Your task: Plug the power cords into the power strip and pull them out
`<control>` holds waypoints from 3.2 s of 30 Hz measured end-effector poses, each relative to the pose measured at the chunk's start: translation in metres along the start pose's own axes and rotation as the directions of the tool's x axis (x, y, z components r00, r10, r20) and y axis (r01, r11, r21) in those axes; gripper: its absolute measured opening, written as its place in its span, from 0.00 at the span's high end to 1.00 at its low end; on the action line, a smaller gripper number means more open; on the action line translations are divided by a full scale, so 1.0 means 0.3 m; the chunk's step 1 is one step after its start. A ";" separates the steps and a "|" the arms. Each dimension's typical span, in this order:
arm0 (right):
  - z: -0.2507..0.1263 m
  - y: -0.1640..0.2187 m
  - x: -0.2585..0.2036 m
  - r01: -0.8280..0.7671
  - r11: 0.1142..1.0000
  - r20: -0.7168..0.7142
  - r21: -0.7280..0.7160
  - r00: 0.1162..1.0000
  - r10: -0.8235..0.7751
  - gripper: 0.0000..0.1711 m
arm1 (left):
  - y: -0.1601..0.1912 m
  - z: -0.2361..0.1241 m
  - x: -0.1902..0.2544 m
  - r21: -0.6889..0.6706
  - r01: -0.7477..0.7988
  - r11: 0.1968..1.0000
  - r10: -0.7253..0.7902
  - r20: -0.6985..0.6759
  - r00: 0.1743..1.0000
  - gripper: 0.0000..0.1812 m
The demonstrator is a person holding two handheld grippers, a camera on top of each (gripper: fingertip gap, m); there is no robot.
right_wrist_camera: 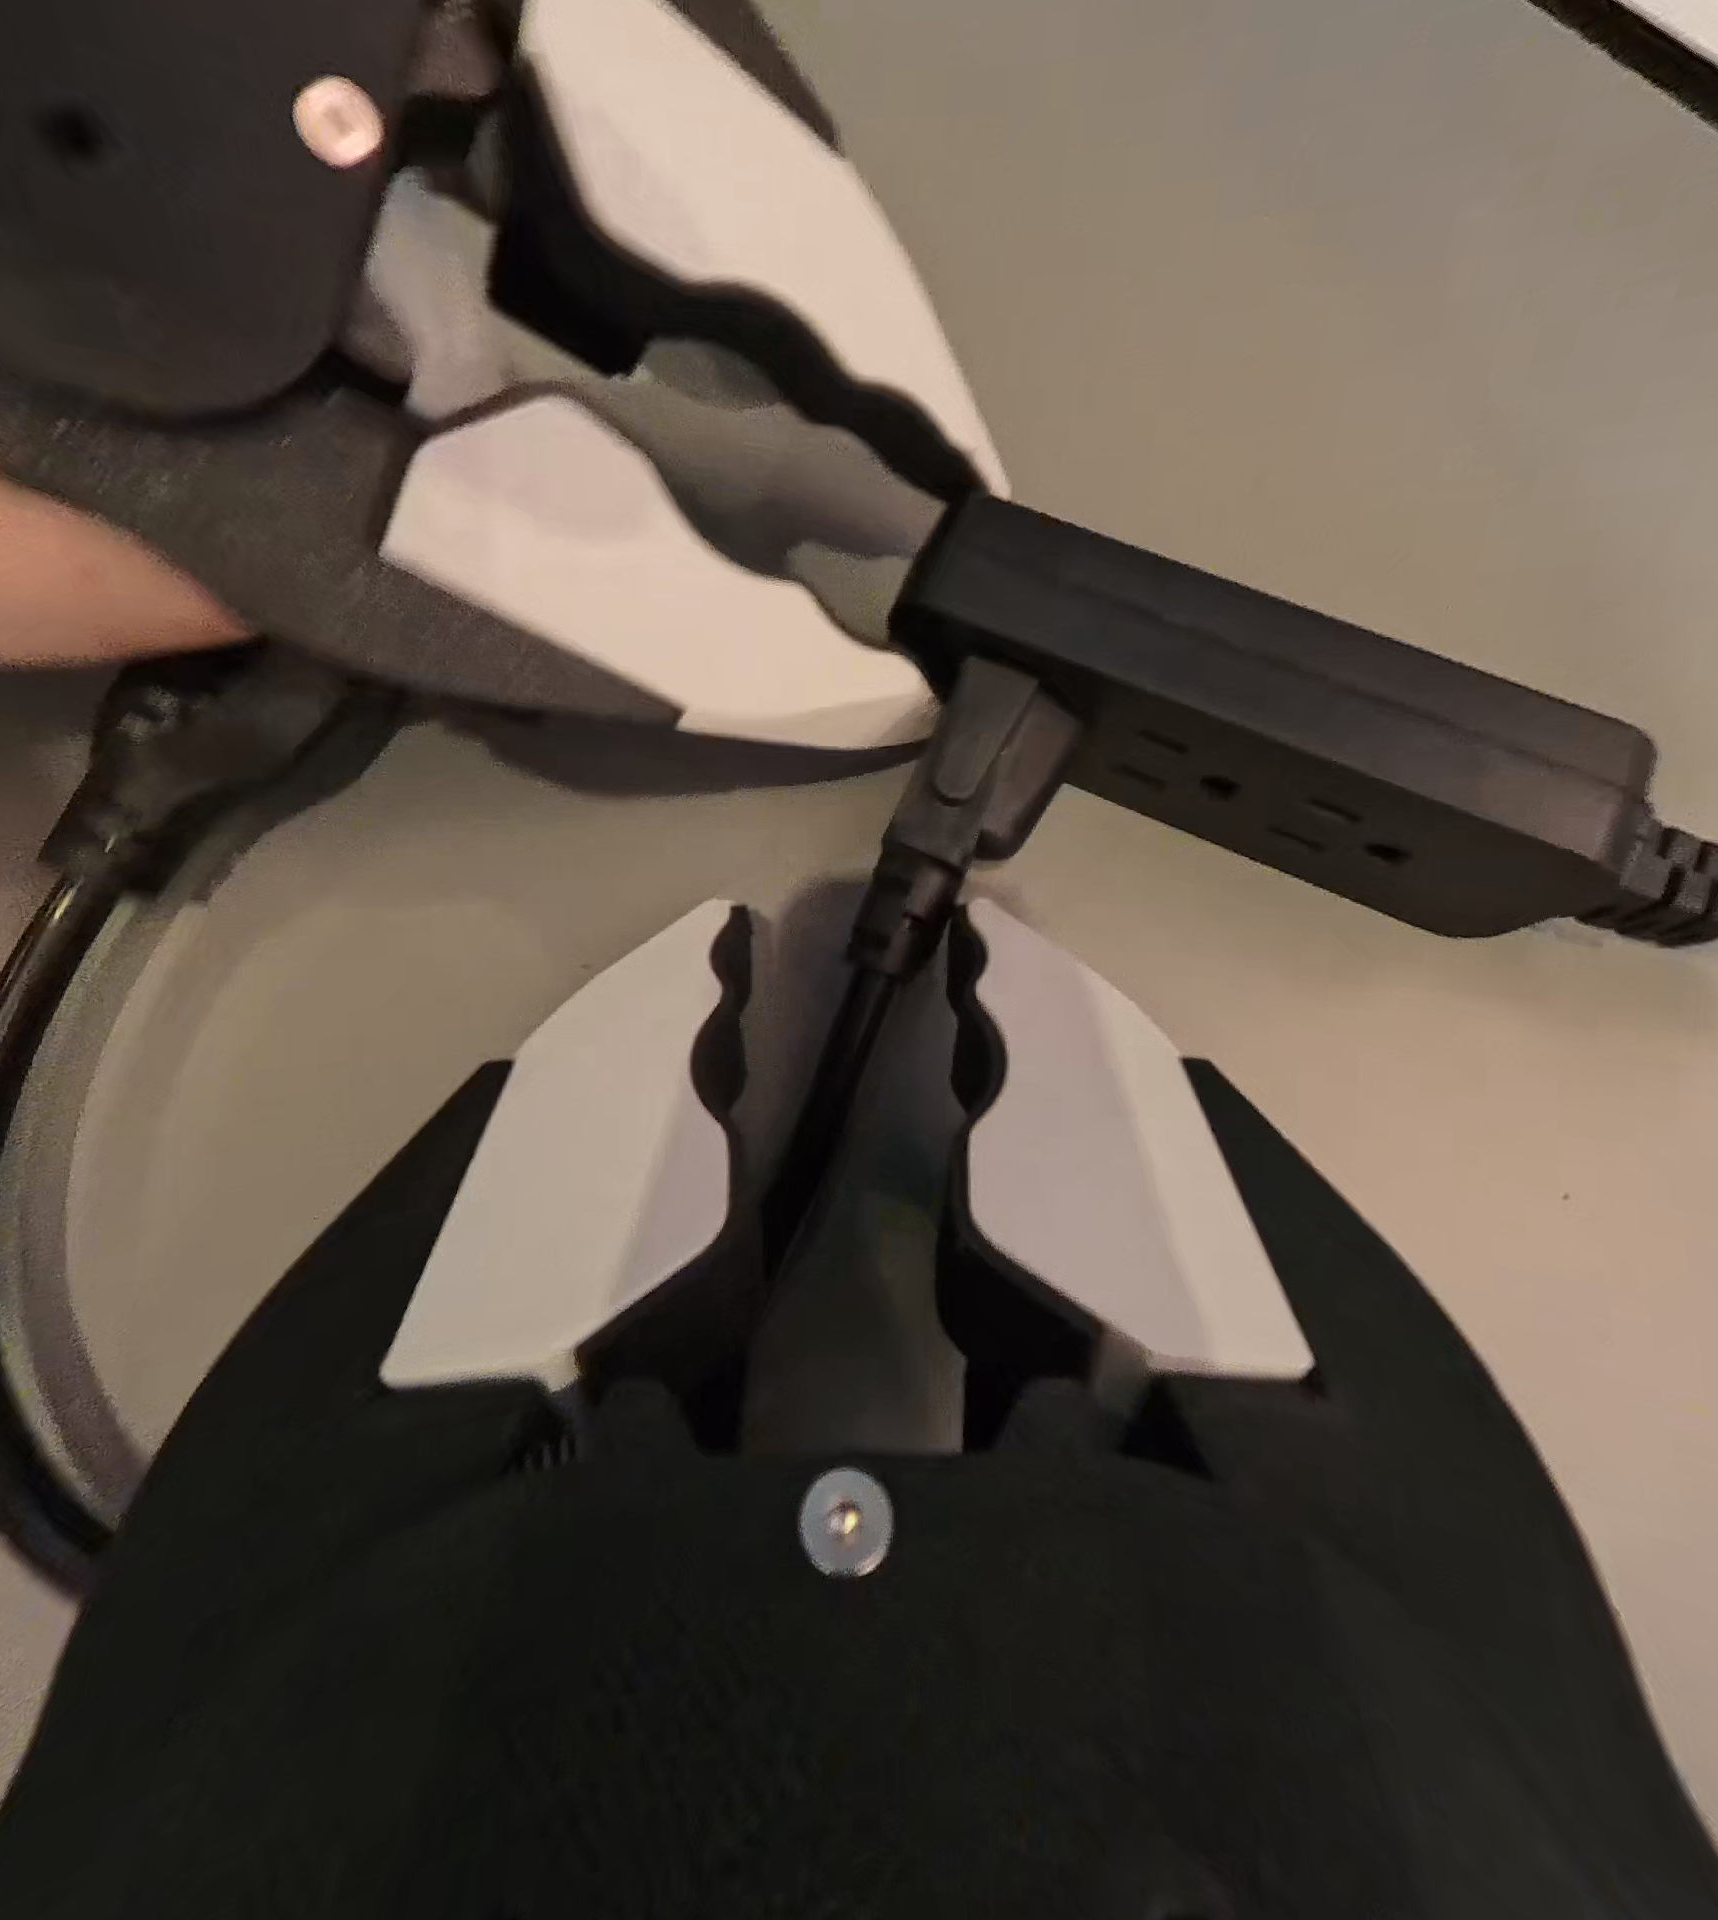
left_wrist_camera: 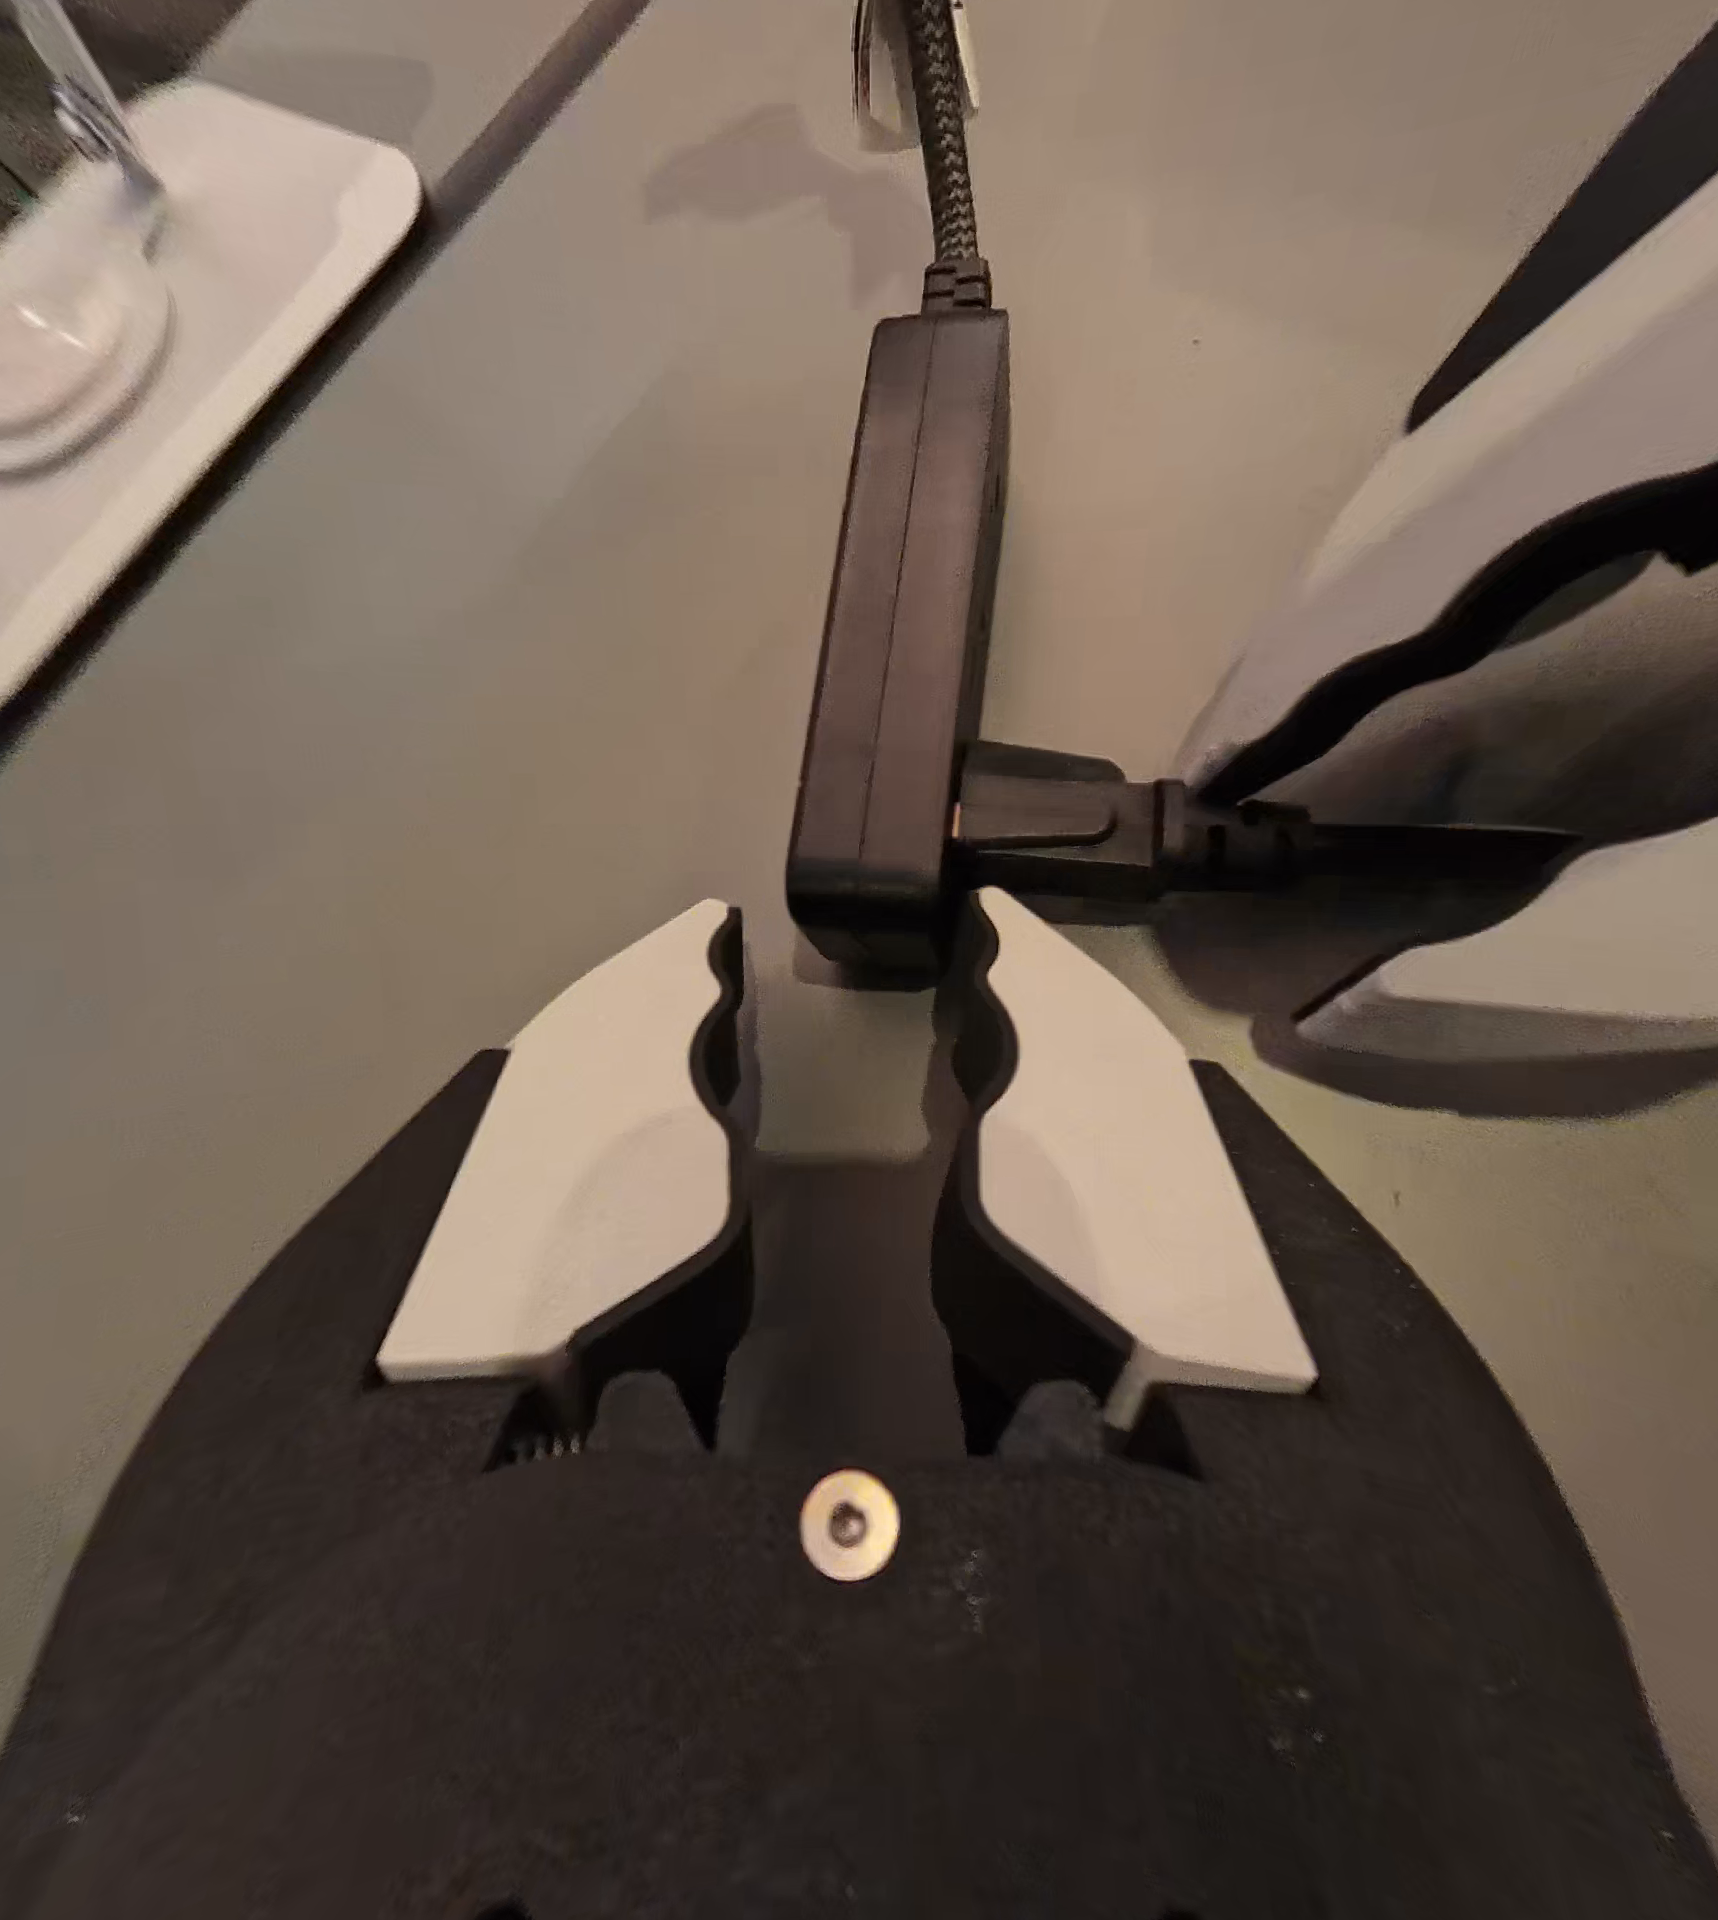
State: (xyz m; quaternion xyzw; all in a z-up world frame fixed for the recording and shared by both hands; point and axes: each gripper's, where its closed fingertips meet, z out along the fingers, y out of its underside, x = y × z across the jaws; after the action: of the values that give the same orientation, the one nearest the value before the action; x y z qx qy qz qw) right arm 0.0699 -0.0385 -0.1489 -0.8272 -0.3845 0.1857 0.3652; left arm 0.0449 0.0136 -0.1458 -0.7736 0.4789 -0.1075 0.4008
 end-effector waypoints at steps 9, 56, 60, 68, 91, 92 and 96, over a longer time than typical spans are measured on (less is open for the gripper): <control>-0.122 -0.189 0.143 0.538 0.823 0.047 0.182 0.831 -0.554 0.68 | -0.110 -0.186 -0.026 0.067 0.424 0.903 -0.415 -0.116 0.902 0.72; 0.048 -0.040 0.085 0.347 0.935 0.063 -0.069 0.937 -0.343 0.82 | 0.038 -0.061 0.156 -0.103 0.308 0.946 -0.321 -0.168 0.932 0.82; 0.057 -0.032 0.098 0.316 0.941 0.052 -0.124 0.949 -0.311 0.81 | 0.028 -0.025 0.143 -0.076 0.216 0.973 -0.221 -0.056 0.974 0.78; 0.064 -0.030 0.128 0.110 0.984 0.016 -0.141 0.994 -0.108 0.82 | 0.029 -0.010 0.096 -0.116 0.276 0.954 -0.280 -0.017 0.960 0.88; 0.068 -0.028 0.139 0.043 0.989 0.019 -0.143 0.999 -0.040 0.81 | 0.047 -0.025 0.099 -0.106 0.301 0.948 -0.297 0.046 0.954 0.89; 0.068 -0.027 0.133 0.062 0.989 0.041 -0.138 0.998 -0.057 0.81 | 0.051 -0.031 0.102 -0.111 0.266 0.958 -0.266 0.015 0.964 0.89; 0.066 -0.028 0.116 0.095 0.988 0.092 -0.119 0.992 -0.084 0.81 | 0.062 -0.040 0.098 -0.153 0.126 0.980 -0.137 -0.066 0.988 0.88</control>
State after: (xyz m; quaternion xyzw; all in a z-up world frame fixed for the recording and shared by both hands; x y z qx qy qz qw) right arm 0.0763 0.0012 -0.1566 -0.8211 -0.4476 0.1807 0.3046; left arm 0.0414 -0.0208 -0.1578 -0.8266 0.4483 -0.1271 0.3156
